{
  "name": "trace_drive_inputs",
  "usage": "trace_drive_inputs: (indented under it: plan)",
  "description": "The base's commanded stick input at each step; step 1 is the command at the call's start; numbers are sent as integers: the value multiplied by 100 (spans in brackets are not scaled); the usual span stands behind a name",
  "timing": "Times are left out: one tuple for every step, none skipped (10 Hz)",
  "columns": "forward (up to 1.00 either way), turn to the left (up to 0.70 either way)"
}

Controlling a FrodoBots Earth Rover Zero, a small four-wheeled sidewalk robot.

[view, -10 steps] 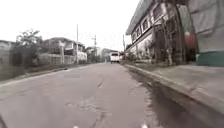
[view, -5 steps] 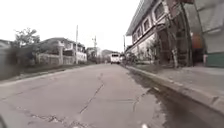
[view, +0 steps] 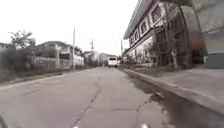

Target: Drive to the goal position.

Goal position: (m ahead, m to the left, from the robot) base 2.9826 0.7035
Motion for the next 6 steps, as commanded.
trace_drive_inputs:
  plan:
    - [90, -4]
    - [90, -4]
    - [90, -4]
    - [90, -4]
    - [90, -4]
    - [90, -5]
